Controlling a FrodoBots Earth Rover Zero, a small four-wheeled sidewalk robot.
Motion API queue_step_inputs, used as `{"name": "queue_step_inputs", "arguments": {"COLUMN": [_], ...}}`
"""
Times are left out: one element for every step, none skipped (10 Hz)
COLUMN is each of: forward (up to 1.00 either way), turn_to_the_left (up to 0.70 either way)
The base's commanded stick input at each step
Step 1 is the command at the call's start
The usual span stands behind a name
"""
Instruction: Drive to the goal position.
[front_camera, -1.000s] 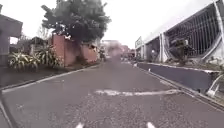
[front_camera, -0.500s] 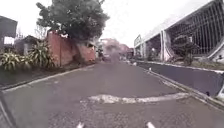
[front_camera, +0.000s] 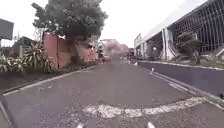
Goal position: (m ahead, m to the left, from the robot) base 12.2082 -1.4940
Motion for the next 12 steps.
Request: {"name": "queue_step_inputs", "arguments": {"forward": [0.70, 0.70, 0.70, 0.70, 0.70, 0.70, 0.70, 0.70, 0.70, 0.70, 0.70, 0.70], "turn_to_the_left": [0.00, 0.00, 0.00, 0.00, 0.00, 0.00, 0.00, 0.00, 0.00, 0.00, 0.00, 0.00]}}
